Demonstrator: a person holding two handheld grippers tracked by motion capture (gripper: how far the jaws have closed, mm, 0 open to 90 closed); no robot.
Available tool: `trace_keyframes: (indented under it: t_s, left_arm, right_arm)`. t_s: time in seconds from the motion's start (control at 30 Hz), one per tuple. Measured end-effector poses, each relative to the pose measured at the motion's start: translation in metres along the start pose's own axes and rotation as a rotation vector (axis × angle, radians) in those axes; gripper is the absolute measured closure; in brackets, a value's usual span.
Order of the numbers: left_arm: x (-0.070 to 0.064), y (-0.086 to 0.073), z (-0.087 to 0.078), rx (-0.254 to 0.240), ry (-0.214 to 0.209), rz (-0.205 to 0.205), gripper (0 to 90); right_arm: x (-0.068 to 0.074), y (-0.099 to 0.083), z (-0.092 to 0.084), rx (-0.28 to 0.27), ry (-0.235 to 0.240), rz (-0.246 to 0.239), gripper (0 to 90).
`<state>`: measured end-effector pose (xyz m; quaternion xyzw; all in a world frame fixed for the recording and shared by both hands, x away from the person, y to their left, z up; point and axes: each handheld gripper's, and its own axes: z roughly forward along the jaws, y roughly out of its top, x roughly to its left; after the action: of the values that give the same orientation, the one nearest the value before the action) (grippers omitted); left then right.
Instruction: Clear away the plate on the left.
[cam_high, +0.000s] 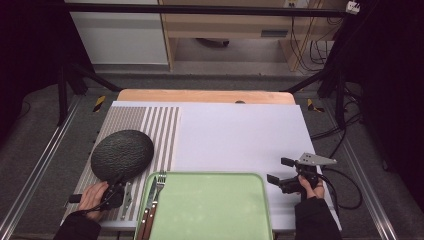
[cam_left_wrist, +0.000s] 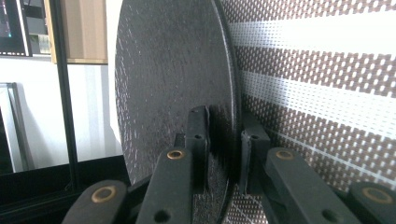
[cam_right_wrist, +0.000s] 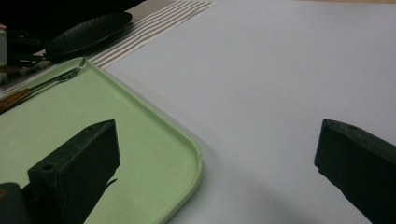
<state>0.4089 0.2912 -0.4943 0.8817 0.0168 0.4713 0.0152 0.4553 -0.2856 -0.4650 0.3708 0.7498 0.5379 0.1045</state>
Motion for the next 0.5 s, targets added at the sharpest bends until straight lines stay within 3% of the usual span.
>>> trace_keyframes:
  t_s: [0.2, 0.5]
  left_arm:
    - [-0.0018, 0.003, -0.0002, 0.024, 0.015, 0.043, 78.9]
    - [-0.0012, 0.0049, -0.0022, 0.027, 0.045, 0.039, 80.9]
  right_arm:
    - [-0.0001, 0.0, -0.0001, 0.0, 0.0, -0.001, 0.3]
    - [-0.0001, 0.0, 0.0, 0.0, 0.0, 0.001, 0.3]
